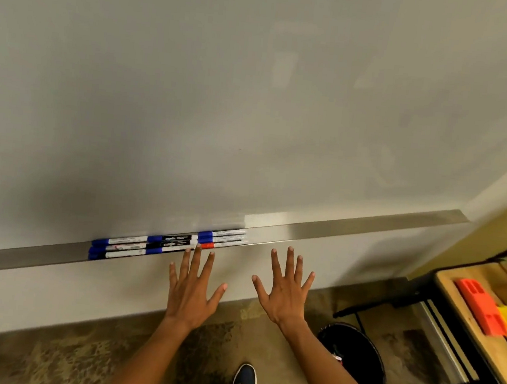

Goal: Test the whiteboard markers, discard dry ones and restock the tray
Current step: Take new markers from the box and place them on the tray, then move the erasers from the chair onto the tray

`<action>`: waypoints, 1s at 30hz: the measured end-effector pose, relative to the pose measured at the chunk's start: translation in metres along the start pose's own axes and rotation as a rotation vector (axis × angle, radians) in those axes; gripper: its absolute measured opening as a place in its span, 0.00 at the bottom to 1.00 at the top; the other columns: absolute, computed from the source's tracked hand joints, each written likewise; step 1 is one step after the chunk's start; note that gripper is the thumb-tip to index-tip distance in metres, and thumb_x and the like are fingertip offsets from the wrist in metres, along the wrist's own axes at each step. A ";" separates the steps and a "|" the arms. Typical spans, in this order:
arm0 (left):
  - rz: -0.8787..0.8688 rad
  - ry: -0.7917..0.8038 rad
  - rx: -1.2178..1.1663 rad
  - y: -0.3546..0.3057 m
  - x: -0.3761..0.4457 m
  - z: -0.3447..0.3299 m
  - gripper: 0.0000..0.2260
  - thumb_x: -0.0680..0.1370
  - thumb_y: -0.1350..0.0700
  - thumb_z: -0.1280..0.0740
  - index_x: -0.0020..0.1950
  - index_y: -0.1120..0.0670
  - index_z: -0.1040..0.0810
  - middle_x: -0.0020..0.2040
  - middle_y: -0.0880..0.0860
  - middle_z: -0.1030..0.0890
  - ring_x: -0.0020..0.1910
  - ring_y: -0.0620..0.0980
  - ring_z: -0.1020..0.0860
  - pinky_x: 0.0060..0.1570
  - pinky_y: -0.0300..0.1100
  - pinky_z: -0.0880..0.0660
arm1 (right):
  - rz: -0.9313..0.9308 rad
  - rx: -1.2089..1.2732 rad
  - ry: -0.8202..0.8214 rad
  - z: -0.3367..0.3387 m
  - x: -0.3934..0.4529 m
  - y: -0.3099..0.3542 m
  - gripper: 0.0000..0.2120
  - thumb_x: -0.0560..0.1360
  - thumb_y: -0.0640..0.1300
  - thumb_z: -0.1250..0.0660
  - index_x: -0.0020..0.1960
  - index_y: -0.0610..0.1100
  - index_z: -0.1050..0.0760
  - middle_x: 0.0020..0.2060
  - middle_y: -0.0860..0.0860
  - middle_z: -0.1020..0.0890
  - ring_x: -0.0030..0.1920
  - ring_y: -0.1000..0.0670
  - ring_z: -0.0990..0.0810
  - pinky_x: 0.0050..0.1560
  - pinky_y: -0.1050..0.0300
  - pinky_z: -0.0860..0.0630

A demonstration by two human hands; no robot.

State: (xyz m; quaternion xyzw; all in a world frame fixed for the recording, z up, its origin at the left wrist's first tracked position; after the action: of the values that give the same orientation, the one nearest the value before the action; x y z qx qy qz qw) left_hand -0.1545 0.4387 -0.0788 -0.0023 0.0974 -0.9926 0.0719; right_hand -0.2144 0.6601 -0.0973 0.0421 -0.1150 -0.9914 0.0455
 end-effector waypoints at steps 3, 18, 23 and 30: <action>-0.084 0.012 0.010 -0.028 -0.011 0.002 0.38 0.75 0.28 0.56 0.80 0.46 0.54 0.80 0.54 0.58 0.79 0.57 0.58 0.73 0.66 0.51 | -0.069 0.003 -0.011 0.015 -0.025 -0.025 0.40 0.74 0.77 0.62 0.81 0.58 0.58 0.80 0.49 0.62 0.79 0.40 0.63 0.73 0.29 0.66; -0.394 0.193 -0.077 -0.186 -0.102 -0.025 0.38 0.74 0.28 0.59 0.80 0.46 0.54 0.80 0.53 0.60 0.78 0.55 0.63 0.73 0.61 0.61 | -0.446 0.031 -0.054 0.080 -0.185 -0.180 0.38 0.77 0.72 0.54 0.80 0.57 0.61 0.81 0.48 0.62 0.80 0.41 0.61 0.75 0.31 0.59; -0.498 0.240 -0.070 -0.236 -0.099 -0.032 0.38 0.74 0.29 0.58 0.80 0.46 0.50 0.80 0.55 0.54 0.79 0.57 0.57 0.73 0.62 0.55 | -0.598 0.066 -0.090 0.091 -0.210 -0.239 0.38 0.77 0.72 0.53 0.80 0.58 0.61 0.81 0.48 0.60 0.80 0.41 0.59 0.76 0.31 0.57; -0.611 0.301 -0.055 -0.324 -0.078 -0.048 0.40 0.72 0.28 0.61 0.80 0.46 0.51 0.80 0.54 0.55 0.79 0.57 0.58 0.74 0.62 0.56 | -0.718 0.098 -0.117 0.101 -0.214 -0.323 0.38 0.78 0.71 0.52 0.81 0.56 0.60 0.81 0.48 0.59 0.81 0.42 0.58 0.76 0.32 0.57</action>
State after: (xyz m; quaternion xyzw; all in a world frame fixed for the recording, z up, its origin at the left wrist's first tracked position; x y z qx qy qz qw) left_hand -0.1239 0.7732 -0.0621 0.1130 0.1287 -0.9545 -0.2443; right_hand -0.0375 1.0170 -0.0584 0.0253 -0.1427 -0.9383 -0.3141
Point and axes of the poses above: each hand's wrist, its own x-axis towards the middle knuckle, its own z-axis out of the back of the hand, y = z × x, the point moved 2 cm from there along x, towards the middle knuckle
